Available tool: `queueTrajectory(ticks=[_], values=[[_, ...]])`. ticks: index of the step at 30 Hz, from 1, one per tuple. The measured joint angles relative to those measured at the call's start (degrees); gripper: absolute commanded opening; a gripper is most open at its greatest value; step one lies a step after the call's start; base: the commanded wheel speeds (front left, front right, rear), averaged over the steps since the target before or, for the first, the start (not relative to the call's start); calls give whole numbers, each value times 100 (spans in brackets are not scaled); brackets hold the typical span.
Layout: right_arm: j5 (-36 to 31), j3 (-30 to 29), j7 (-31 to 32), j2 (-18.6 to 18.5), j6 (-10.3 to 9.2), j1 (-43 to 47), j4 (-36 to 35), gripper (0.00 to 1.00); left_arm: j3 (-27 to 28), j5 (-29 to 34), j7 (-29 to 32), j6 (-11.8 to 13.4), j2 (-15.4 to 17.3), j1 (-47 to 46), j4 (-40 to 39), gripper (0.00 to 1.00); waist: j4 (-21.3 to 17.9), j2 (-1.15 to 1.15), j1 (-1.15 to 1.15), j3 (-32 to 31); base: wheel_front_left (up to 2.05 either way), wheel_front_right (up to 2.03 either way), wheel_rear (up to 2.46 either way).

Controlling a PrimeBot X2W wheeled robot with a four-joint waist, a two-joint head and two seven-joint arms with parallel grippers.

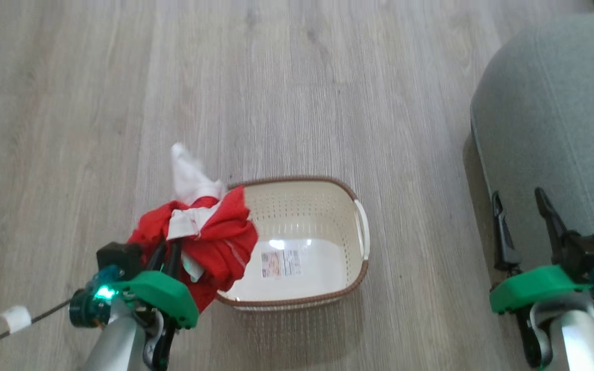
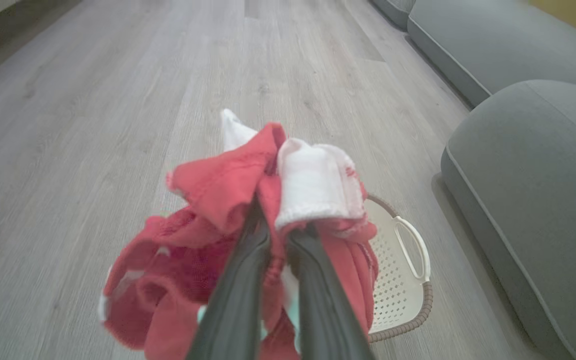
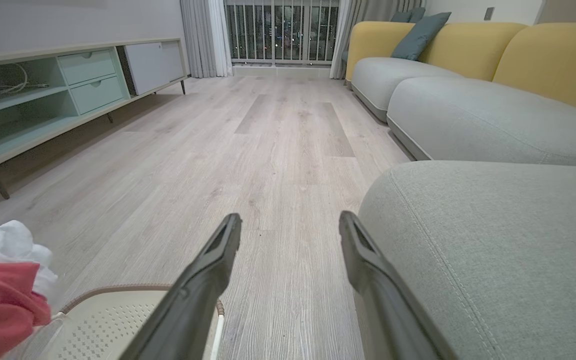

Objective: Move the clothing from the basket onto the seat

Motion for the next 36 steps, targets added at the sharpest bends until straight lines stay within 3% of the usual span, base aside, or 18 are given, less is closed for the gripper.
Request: queueTrajectory(ticks=[12,36], values=[[-80,1,0,-80,0,378,185,100,141,-70,55,223,113,623,-742,0,60,0,0,-700,0,0,0],[-79,123,0,-102,0,378,255,100,37,-80,252,367,259,693,-1141,0,27,0,1,-759,0,0,0]])
